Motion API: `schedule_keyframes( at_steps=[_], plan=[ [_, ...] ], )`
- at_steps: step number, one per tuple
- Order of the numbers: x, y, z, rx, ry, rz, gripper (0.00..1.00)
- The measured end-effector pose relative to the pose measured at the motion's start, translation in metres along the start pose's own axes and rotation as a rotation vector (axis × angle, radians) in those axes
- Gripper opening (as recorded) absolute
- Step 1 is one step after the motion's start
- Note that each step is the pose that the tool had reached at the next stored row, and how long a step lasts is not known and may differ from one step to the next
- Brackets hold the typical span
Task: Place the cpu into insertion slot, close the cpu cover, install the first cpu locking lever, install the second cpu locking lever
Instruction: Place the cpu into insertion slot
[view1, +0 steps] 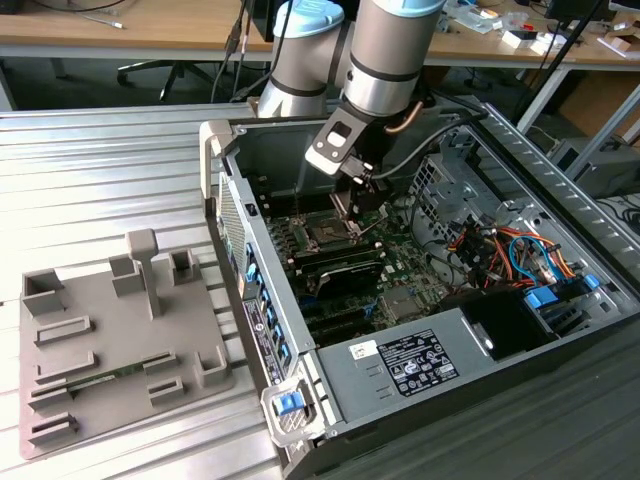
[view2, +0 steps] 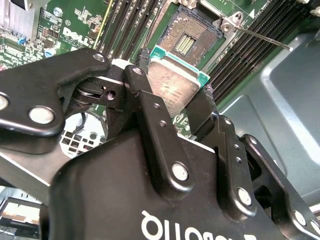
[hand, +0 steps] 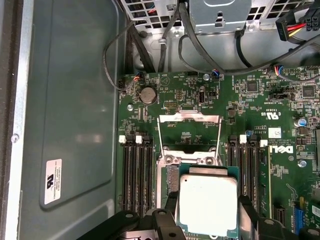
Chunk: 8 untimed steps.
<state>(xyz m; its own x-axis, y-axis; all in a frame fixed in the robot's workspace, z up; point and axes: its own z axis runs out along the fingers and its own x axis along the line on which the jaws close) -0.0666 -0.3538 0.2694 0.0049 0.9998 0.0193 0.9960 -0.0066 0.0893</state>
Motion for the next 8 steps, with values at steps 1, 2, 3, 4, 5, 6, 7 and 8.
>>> schedule_keyframes(
  at_steps=[1,2,3,4,5,6,7,8],
  plan=[
    [0.0000,-0.0002,0.0008,0.0000,0.0000,0.000,0.55],
    [0.0000,-0.0003,0.0016,0.0000,0.0001,0.000,0.55],
    [0.0000,-0.0003,0.0017,0.0000,0.0000,0.000,0.55],
    [0.0000,-0.0004,0.0019,0.0000,0.0000,0.000,0.55],
    [0.0000,-0.0004,0.0021,0.0000,0.0000,0.000,0.55],
    [0.0001,-0.0004,0.0022,0.0000,0.0000,0.000,0.55],
    [0.0001,-0.0005,0.0026,0.0000,0.0001,0.000,0.55],
    [0.0001,-0.0006,0.0030,0.0000,0.0001,0.000,0.55]
  ],
)
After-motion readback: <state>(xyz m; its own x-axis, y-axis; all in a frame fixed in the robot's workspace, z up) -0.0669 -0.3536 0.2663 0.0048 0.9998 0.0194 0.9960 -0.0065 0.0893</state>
